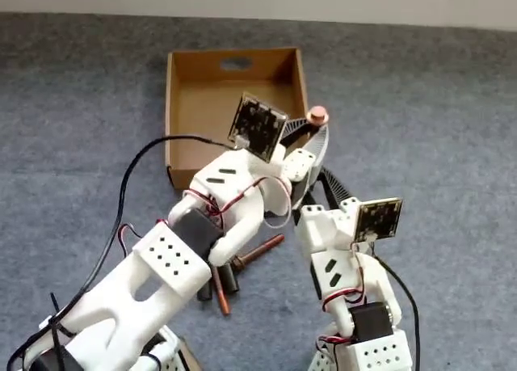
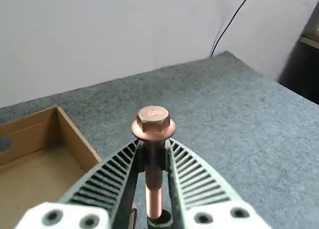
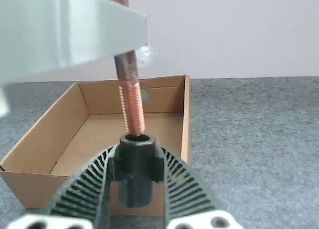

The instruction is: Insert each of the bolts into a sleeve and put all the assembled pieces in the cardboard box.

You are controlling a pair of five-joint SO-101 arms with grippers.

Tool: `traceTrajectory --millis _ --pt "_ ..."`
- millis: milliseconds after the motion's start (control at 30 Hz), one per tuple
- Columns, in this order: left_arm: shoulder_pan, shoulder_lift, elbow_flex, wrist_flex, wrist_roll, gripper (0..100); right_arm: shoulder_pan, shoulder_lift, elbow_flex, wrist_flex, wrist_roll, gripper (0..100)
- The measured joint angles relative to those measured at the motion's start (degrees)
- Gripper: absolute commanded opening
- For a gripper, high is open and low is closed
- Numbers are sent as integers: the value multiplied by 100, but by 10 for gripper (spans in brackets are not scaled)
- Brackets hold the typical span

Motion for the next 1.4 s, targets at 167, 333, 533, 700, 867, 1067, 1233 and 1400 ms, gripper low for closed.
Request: traceTrajectory --millis 167,333,533,700,867,1067,1233,1400 --pt "0 26 -949 1626 9 8 0 0 0 0 0 7" --pt "0 35 -1266 2259 9 8 0 0 0 0 0 7" --pt "0 79 -1301 1600 9 8 0 0 0 0 0 7" --pt "0 607 -1336 1152 9 8 0 0 0 0 0 7" --pt "0 914 -1336 1125 9 8 0 0 0 0 0 7" --pt "0 826 -1336 1398 9 8 0 0 9 0 0 7" --pt "-18 765 -1380 1635 9 8 0 0 9 0 0 7" --pt "-9 765 -1380 1644 -9 8 0 0 9 0 9 7"
